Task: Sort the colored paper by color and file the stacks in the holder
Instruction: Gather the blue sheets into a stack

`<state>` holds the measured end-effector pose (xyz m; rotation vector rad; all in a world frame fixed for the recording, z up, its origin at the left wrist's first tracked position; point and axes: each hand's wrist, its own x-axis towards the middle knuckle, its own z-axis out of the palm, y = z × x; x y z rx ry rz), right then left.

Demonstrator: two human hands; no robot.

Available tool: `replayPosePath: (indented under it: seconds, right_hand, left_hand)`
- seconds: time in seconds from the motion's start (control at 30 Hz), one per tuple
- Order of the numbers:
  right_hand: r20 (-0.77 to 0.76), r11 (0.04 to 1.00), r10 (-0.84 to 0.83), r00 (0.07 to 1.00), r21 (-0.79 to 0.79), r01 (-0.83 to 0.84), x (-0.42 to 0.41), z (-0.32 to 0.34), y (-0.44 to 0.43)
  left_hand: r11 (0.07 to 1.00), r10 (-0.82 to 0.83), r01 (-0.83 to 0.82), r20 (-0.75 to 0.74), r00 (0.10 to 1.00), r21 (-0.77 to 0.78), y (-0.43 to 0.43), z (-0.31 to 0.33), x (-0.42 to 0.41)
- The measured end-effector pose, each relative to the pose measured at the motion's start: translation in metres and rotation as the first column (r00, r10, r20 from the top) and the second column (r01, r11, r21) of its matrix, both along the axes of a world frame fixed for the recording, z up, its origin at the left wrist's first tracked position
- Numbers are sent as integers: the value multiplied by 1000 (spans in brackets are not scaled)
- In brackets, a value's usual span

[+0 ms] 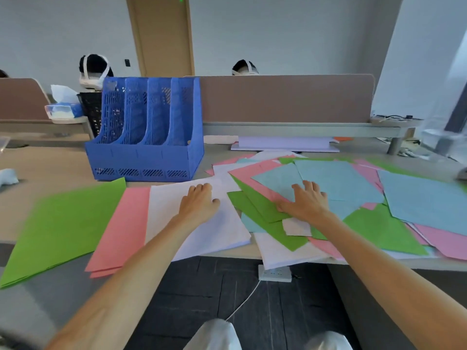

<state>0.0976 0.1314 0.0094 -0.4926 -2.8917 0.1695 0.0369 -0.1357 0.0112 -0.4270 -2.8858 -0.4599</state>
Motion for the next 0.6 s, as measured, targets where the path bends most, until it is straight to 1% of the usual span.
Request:
replayPosePath:
  seconds: [0.03, 0.1, 0.13, 0.17, 0.2, 0.27, 0.33, 0.4, 0.43, 0.5, 0.6]
  right_hand:
    - [67, 1000, -19, 998, 9, 18, 1, 0, 8]
    - [146, 998, -37, 989, -38, 43, 4, 0, 21]
    - [155, 998, -36, 987, -54, 45, 5, -1, 25]
    - [148, 999, -30, 989, -37, 36, 6, 0, 28]
    - [135, 1000, -18, 991, 11, 16, 7, 1, 29]
    - [115, 984, 29, 993, 169, -48, 9, 4, 26]
    - [105, 929, 108, 989, 343, -138, 12, 6, 19]
    - [96, 875, 166, 981, 444, -191, 14, 8, 17]
    - [96, 867, 175, 980, 456, -200, 15, 9, 18]
    - [65, 884, 169, 984, 431, -180, 19, 12, 22]
    - [-19, 925, 152, 988, 354, -136, 22, 15, 26]
  left_hand:
    - [1000, -19, 19, 8, 1000, 21, 10, -1, -3]
    - [996, -53, 51, 20, 998, 76, 29, -2, -5]
    - [993, -67, 64, 22, 998, 104, 38, -1, -6]
    - [989, -81, 78, 19, 996, 126, 46, 0, -7]
    - [986, -93, 90, 13, 996, 139, 54, 1, -6]
    - [982, -117, 114, 7, 993, 147, 68, 1, -3]
    - [975, -146, 138, 30, 989, 172, 80, -2, 0]
    - [965, -175, 159, 60, 983, 211, 91, -4, 4]
    - [954, -194, 172, 67, 979, 247, 97, -4, 6]
    - [922, -217, 168, 107, 970, 349, 106, -2, 13]
    - [838, -274, 127, 208, 939, 530, 122, 1, 20]
